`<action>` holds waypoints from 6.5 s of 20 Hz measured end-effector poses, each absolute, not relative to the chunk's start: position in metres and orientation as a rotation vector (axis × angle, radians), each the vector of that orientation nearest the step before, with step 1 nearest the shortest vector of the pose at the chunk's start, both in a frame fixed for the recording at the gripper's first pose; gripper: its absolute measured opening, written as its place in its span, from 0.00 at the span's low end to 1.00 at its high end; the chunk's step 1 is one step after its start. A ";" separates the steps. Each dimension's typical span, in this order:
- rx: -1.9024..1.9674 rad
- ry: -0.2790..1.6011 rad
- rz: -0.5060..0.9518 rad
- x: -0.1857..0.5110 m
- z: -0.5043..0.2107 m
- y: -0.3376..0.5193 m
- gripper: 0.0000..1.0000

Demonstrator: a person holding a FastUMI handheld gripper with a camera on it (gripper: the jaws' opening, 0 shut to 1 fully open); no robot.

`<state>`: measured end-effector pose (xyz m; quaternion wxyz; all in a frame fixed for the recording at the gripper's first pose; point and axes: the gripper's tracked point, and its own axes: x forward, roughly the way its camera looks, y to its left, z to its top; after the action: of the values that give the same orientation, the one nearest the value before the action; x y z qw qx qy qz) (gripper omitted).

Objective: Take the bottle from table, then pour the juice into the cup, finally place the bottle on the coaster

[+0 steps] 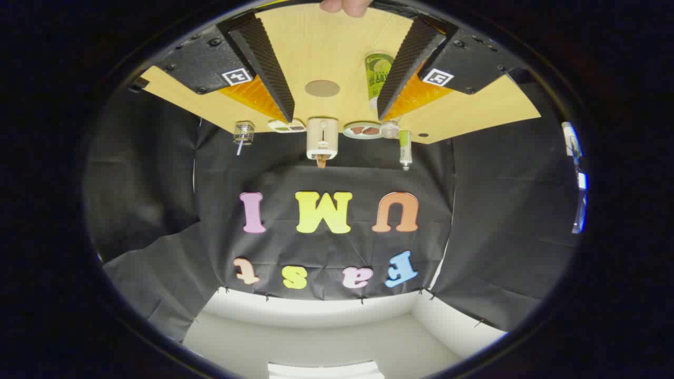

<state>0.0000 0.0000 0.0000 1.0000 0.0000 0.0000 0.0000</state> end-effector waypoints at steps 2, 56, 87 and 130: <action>0.005 -0.003 -0.003 0.000 0.001 0.000 1.00; -0.065 0.318 0.053 0.103 -0.117 0.076 1.00; 0.911 0.162 0.218 0.129 -0.047 0.037 0.79; 1.885 -0.085 0.277 0.143 0.014 -0.003 0.78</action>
<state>0.1431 -0.0034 0.0136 0.5790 0.8059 -0.0365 0.1184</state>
